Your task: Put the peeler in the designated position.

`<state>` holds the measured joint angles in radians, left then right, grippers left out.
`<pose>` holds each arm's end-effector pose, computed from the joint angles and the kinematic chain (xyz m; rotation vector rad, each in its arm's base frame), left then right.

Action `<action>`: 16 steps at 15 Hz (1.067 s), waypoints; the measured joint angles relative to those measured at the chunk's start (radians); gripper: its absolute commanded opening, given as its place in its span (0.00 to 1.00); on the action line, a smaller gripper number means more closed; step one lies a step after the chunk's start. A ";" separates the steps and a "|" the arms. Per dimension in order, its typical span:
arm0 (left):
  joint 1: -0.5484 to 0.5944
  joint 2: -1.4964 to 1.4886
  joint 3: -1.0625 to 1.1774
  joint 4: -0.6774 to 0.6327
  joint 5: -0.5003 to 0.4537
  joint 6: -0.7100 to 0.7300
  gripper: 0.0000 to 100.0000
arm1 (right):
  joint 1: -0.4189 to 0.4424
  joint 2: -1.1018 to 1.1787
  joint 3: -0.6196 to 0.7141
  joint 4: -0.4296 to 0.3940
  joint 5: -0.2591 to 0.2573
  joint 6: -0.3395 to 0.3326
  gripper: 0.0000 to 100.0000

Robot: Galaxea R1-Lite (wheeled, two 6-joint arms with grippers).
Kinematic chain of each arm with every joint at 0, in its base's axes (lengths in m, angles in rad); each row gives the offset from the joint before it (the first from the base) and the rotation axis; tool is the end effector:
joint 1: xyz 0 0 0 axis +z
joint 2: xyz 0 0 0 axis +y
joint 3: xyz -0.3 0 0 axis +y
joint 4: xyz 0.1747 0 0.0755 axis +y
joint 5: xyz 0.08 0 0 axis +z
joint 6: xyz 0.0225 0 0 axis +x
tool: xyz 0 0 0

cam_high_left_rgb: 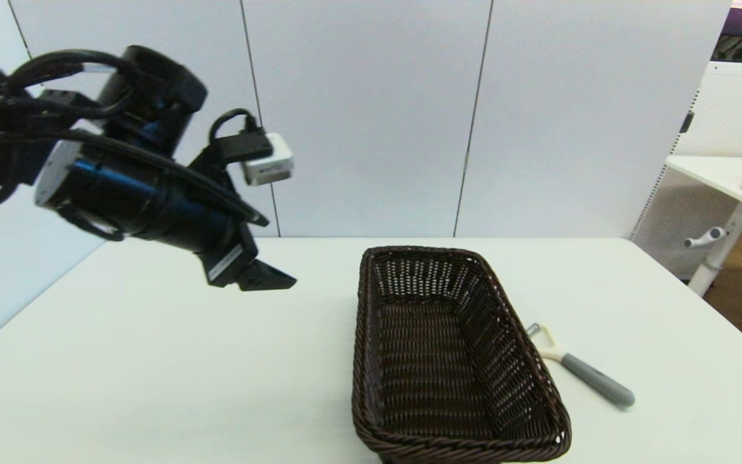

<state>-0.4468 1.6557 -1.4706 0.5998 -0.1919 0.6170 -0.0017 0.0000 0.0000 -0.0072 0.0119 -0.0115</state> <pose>0.2536 -0.1263 0.2688 0.6655 0.5819 -0.8335 -0.0228 0.0003 0.0762 -0.0115 -0.0073 0.0102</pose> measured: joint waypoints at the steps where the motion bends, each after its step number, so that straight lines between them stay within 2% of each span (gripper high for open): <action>1: 0.049 -0.064 0.098 -0.026 0.002 -0.046 1.00 | 0.000 0.000 0.000 0.000 0.000 0.000 1.00; 4: 0.198 -0.249 0.378 -0.183 0.005 -0.147 1.00 | 0.000 0.000 0.000 0.001 0.001 0.000 1.00; 7: 0.303 -0.433 0.679 -0.455 0.004 -0.244 1.00 | 0.000 0.000 0.000 0.001 0.000 0.000 1.00; 10: 0.357 -0.643 0.909 -0.714 0.004 -0.345 1.00 | 0.000 0.000 0.000 0.000 0.000 0.000 1.00; 12: 0.372 -0.797 1.020 -0.789 0.004 -0.382 1.00 | 0.000 0.000 0.000 0.001 0.000 0.000 1.00; 16: 0.396 -1.083 1.196 -0.813 0.002 -0.400 1.00 | 0.000 0.000 0.000 0.000 0.000 0.000 1.00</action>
<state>-0.0509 0.5728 -0.2751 -0.2130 -0.1900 0.2168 -0.0017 0.0000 0.0000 -0.0070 0.0119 -0.0119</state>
